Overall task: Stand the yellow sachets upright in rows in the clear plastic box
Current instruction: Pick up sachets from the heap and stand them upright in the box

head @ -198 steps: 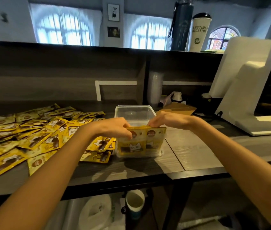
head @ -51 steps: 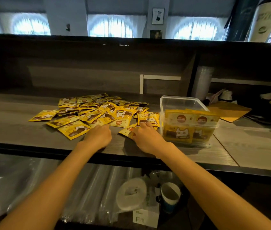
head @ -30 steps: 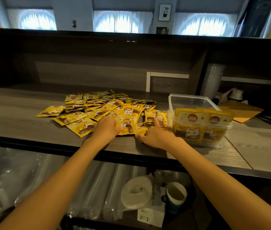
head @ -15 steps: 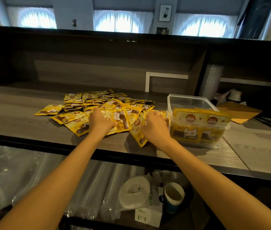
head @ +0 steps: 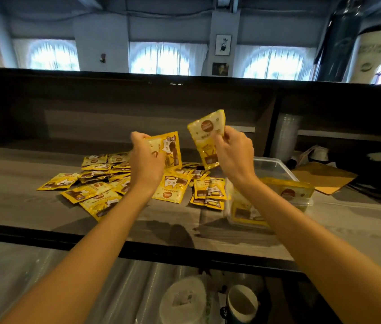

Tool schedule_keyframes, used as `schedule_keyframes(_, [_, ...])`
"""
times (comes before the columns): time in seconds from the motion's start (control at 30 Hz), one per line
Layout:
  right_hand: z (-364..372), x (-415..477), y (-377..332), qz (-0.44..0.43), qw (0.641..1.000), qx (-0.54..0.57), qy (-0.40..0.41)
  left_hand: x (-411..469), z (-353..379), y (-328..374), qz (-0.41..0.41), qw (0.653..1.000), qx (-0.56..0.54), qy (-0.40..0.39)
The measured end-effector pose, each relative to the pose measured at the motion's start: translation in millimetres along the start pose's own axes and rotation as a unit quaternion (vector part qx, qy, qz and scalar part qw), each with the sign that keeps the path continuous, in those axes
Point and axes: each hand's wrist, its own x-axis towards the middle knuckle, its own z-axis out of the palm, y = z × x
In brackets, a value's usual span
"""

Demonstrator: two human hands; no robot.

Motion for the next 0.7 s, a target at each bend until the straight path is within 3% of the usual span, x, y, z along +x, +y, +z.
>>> schedule_keyframes(0.17, [-50,43,21,0.073,0.995,0.006,0.069,6,33,38,0.081,0.996,-0.018,-0.028])
schedule_keyframes(0.4, [-109,47,76,0.188,0.977,-0.007,0.100,-1,90,74,0.185,0.967,-0.020,-0.175])
schedule_keyframes(0.6, [-123,34,97,0.235,0.962,0.139,0.024,-10,112,80,0.226,0.881,0.066,-0.411])
schedule_keyframes(0.7, [-117,33,98,0.253,0.938,0.236,-0.025,-7,111,83,0.208,0.843,0.112,-0.483])
